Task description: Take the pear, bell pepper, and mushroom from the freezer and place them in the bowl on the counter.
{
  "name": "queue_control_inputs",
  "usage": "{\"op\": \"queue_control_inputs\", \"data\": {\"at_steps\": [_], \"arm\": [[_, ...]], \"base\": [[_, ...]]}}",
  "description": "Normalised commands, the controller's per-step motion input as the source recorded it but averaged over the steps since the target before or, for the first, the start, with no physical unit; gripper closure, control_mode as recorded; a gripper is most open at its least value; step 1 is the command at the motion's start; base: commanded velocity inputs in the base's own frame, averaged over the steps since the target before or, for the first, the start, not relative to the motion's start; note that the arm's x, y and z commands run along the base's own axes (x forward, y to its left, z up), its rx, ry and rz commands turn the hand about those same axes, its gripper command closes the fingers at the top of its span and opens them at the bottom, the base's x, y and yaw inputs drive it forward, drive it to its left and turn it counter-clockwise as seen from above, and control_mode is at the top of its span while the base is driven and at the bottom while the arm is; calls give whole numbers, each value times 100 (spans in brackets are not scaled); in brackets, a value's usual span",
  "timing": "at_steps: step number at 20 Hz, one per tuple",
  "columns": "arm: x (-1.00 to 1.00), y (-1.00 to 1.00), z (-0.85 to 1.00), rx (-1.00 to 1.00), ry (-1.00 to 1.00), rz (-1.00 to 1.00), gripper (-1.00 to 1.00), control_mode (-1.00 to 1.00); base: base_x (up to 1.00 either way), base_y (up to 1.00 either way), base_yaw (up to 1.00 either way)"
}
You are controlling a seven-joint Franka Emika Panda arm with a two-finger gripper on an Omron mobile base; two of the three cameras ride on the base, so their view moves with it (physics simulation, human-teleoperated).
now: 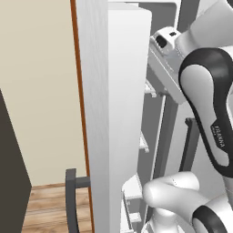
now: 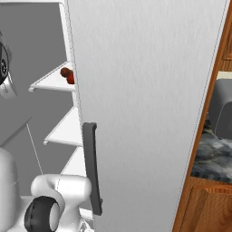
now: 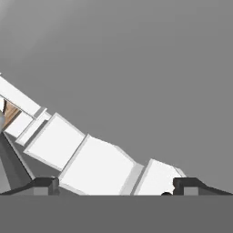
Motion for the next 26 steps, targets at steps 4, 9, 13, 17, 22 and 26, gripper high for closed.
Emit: {"op": "queue_control_inputs", "data": {"at_steps": [4,9,13,17,22,26], "arm": [[11,-14,-3,2,0,-10,-100,-100],[0,-29,-8,8,0,-3,-100,-100],[3,-14,-13,3,0,-2,-100,-100],[14,8,-12,-8,0,-11,-100,-100],[13,0,-8,-4,1,-11,-100,-100],[23,-1,0,0,9,-2,-100,-100]], "base": [[0,0,0],[0,0,0],[0,0,0],[0,0,0],[0,0,0],[0,0,0]]}}
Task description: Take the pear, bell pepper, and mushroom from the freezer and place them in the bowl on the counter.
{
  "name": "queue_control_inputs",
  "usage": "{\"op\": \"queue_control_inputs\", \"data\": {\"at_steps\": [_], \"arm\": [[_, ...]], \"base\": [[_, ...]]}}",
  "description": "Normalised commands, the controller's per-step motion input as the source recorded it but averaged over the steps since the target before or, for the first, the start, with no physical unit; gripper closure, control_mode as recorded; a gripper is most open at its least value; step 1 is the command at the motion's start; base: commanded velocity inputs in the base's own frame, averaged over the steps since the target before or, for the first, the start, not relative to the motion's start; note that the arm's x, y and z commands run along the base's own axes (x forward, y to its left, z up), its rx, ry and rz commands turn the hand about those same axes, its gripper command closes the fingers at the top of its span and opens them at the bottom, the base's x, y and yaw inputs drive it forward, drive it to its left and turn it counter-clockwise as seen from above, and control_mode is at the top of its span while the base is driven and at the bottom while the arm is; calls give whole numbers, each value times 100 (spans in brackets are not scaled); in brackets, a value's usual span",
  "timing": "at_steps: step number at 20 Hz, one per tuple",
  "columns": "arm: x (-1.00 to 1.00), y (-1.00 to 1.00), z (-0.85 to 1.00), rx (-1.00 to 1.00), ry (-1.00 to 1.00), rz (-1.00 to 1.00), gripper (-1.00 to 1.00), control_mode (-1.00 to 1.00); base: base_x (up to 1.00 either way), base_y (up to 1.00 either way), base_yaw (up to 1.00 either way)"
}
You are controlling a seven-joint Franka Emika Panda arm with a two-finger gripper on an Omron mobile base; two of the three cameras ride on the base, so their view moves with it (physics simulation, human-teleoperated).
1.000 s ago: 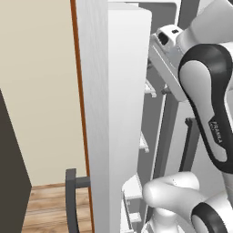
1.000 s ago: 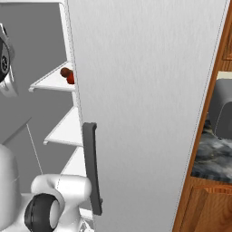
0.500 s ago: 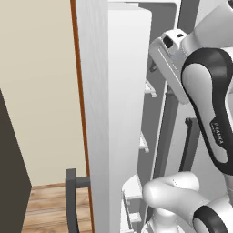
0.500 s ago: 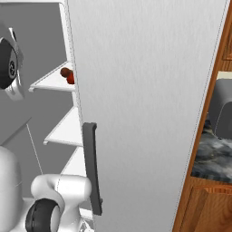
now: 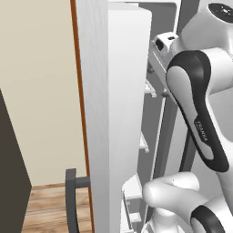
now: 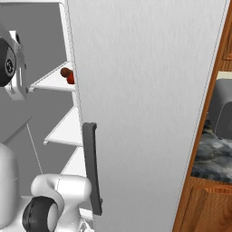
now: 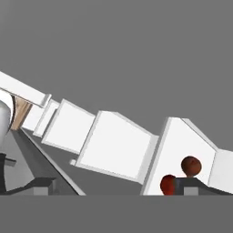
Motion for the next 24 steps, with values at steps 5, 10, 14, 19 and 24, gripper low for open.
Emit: {"op": "queue_control_inputs", "data": {"at_steps": [5,10,14,19,24], "arm": [[31,0,0,0,9,0,-100,-100],[35,0,-16,0,2,0,-100,-100],[47,0,-16,0,3,0,-100,-100],[29,0,-19,0,4,0,-100,-100],[28,0,-23,0,4,0,-100,-100]], "base": [[0,0,0],[0,0,0],[0,0,0],[0,0,0],[0,0,0]]}}
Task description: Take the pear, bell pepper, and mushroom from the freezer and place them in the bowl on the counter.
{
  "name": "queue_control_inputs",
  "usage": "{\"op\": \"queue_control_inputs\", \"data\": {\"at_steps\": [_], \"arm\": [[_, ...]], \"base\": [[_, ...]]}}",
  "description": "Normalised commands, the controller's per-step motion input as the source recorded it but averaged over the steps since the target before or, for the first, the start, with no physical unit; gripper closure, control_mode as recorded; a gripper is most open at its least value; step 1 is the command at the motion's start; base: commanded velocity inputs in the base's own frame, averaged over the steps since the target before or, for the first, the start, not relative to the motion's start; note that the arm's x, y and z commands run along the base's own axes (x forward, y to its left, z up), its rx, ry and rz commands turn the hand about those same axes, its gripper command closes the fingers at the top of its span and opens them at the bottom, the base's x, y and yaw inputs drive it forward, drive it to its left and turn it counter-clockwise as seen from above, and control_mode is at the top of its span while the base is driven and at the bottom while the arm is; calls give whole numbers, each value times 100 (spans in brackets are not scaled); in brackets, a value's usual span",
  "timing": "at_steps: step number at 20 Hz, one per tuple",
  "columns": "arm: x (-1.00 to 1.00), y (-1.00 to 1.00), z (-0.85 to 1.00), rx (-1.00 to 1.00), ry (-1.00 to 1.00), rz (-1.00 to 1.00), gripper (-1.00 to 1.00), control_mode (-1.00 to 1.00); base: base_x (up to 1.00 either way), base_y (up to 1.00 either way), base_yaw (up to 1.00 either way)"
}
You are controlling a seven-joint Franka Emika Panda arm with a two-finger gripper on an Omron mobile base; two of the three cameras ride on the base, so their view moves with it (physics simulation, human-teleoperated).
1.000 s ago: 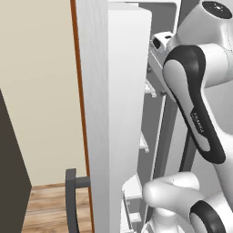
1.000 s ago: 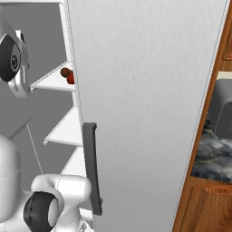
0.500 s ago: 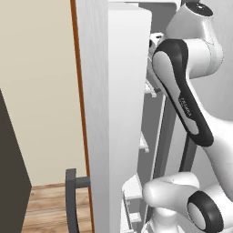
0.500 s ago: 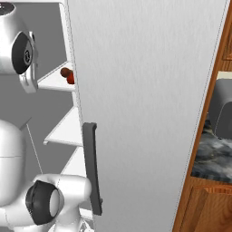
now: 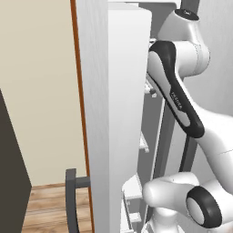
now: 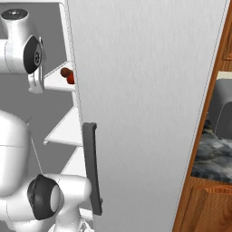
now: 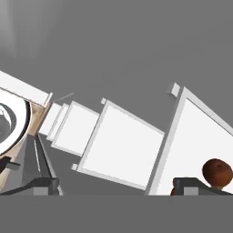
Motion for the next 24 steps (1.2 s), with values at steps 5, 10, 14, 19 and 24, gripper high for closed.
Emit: {"op": "queue_control_inputs", "data": {"at_steps": [5,10,14,19,24], "arm": [[42,0,-1,0,3,0,-100,-100],[42,1,0,0,9,0,-100,-100],[31,15,-1,-1,10,0,-100,-100],[23,25,-3,-4,3,0,-100,-100],[27,2,-6,-4,0,0,-100,-100]], "base": [[0,0,0],[0,0,0],[0,0,0],[0,0,0],[0,0,0]]}}
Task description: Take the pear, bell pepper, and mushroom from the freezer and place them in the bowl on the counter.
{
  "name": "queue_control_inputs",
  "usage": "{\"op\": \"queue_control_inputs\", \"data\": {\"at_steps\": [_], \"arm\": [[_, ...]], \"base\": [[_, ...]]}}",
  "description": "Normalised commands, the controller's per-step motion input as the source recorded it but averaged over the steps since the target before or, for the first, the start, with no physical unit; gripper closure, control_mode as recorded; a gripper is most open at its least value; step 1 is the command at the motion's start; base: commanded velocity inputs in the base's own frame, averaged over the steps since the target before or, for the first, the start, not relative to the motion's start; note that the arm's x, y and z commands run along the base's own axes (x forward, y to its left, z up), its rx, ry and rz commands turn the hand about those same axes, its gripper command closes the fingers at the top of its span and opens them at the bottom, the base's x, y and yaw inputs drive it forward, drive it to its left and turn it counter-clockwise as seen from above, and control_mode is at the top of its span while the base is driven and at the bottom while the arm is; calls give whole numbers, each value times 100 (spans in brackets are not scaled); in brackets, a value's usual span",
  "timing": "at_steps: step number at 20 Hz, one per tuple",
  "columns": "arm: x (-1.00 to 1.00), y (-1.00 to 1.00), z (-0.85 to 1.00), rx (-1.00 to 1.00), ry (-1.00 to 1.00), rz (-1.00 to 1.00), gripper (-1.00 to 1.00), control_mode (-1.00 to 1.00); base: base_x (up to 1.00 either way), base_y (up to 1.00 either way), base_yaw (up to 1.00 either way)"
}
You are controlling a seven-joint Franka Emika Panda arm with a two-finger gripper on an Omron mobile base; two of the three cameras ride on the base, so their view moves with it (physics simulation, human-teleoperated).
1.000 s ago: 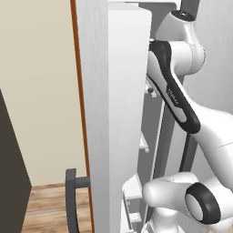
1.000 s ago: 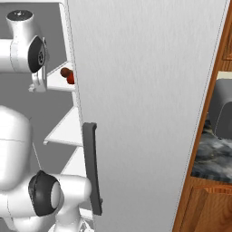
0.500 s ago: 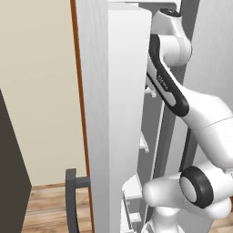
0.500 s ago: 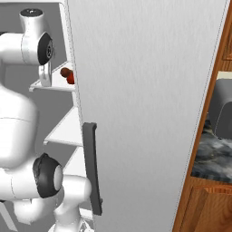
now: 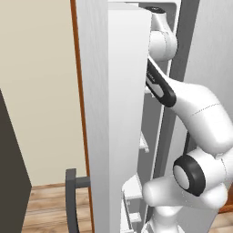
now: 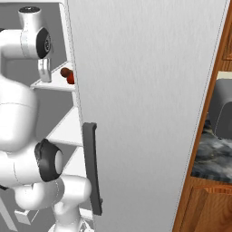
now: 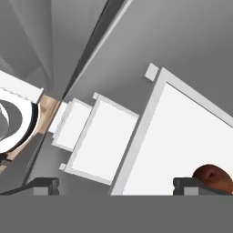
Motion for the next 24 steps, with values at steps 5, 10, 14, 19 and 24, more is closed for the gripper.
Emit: {"op": "queue_control_inputs", "data": {"at_steps": [5,10,14,19,24], "arm": [[24,0,-15,-2,0,0,-100,-100],[23,1,-22,-1,1,0,-100,-100],[25,0,-1,0,0,0,-100,-100],[32,0,0,0,0,0,-100,-100],[33,0,0,0,0,0,-100,-100]], "base": [[0,0,0],[0,0,0],[0,0,0],[0,0,0],[0,0,0]]}}
